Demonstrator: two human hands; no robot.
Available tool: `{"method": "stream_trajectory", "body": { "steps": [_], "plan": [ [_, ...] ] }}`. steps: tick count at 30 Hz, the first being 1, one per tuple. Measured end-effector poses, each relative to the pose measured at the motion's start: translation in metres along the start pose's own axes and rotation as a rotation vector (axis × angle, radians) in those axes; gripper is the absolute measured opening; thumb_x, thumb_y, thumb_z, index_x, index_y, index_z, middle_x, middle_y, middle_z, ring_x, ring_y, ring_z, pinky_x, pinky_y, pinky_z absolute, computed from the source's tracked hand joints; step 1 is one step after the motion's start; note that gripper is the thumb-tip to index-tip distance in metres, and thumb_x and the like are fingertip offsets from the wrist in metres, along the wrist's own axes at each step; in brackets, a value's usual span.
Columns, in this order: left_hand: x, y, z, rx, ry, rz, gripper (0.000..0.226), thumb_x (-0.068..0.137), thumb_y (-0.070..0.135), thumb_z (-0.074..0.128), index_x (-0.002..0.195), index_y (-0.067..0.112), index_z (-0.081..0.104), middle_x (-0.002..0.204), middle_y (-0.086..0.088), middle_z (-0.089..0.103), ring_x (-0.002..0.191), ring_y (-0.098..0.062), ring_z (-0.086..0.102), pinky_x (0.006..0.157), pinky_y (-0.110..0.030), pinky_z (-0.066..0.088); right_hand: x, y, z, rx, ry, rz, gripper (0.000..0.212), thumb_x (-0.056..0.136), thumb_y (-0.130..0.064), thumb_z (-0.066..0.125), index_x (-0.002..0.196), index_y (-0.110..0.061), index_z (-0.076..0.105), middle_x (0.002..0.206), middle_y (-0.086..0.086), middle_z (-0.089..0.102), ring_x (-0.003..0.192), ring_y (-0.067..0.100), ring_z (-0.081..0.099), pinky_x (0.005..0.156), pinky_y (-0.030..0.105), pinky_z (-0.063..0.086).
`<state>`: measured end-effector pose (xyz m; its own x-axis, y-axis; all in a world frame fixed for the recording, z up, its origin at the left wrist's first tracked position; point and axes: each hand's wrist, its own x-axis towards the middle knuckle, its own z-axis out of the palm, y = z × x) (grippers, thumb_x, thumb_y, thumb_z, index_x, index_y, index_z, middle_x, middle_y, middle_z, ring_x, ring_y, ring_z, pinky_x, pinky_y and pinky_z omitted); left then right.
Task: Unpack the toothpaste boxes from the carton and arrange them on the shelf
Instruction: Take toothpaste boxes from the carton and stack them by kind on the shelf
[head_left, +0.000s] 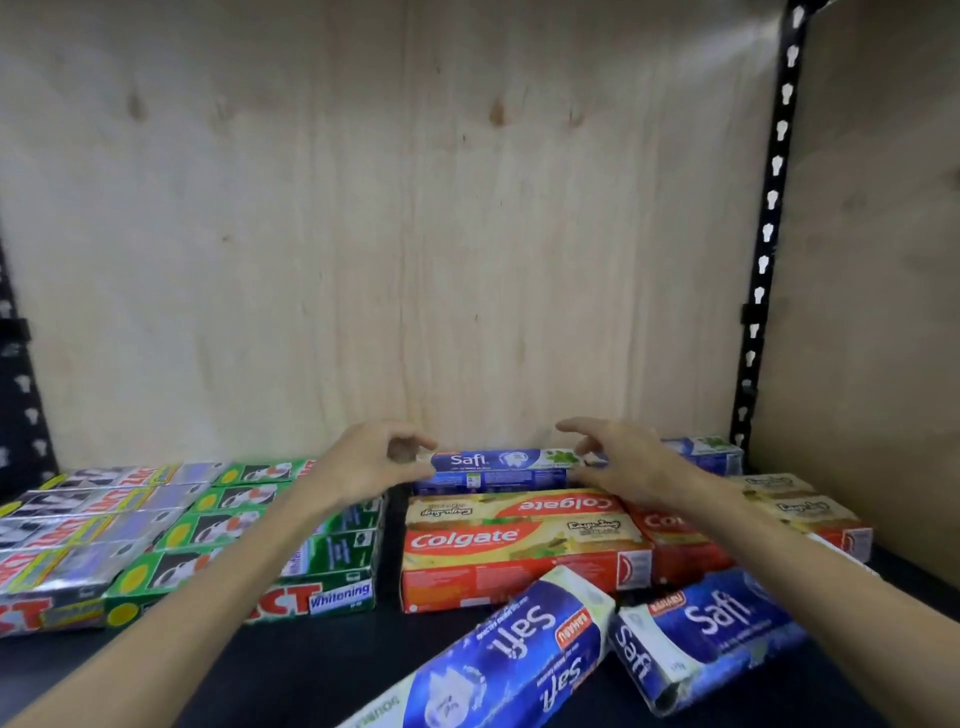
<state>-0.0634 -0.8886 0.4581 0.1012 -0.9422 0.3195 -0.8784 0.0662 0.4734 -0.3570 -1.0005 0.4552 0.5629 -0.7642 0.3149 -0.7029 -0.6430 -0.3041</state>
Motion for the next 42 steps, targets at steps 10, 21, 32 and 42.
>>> {"method": "stream_trajectory", "body": {
  "steps": [10,21,32,42],
  "plan": [
    [0.012,-0.008,0.012,0.101,0.023,-0.012,0.042,0.074,0.028,0.088,0.112,0.018,0.073,0.102,0.005,0.068,0.096,-0.016,0.063,0.083,-0.030,0.052,0.025,0.005,0.013,0.043,0.057,-0.085,0.061,0.071,-0.019,0.089,0.124,-0.024,0.059,0.084,-0.006,0.071,0.080,0.010,0.067,0.081,0.031,0.055],
    [0.011,-0.018,0.010,0.173,0.092,-0.069,0.037,0.077,0.025,0.086,0.109,0.014,0.072,0.114,-0.001,0.070,0.102,-0.015,0.063,0.088,-0.029,0.050,0.030,-0.005,0.024,0.110,0.067,-0.128,0.048,0.074,-0.023,0.088,0.113,-0.020,0.060,0.087,-0.006,0.072,0.083,0.008,0.066,0.077,0.024,0.055],
    [-0.027,0.017,-0.008,-0.055,-0.046,0.051,0.042,0.083,0.068,0.062,0.113,0.040,0.068,0.107,0.020,0.070,0.104,0.008,0.062,0.088,-0.018,0.046,-0.025,-0.007,-0.005,0.288,-0.050,-0.062,0.031,0.086,-0.053,0.071,0.112,-0.037,0.064,0.098,-0.016,0.074,0.096,-0.006,0.066,0.074,0.010,0.047],
    [-0.064,0.036,0.007,-0.040,-0.291,0.107,0.110,0.053,0.098,0.054,0.148,0.048,0.032,0.130,0.022,0.056,0.122,0.008,0.052,0.105,-0.019,0.041,-0.066,-0.007,-0.004,0.336,-0.098,-0.036,0.059,0.080,-0.075,0.058,0.133,-0.050,0.050,0.115,-0.029,0.067,0.118,-0.006,0.056,0.109,0.034,0.041]
  ]
}}
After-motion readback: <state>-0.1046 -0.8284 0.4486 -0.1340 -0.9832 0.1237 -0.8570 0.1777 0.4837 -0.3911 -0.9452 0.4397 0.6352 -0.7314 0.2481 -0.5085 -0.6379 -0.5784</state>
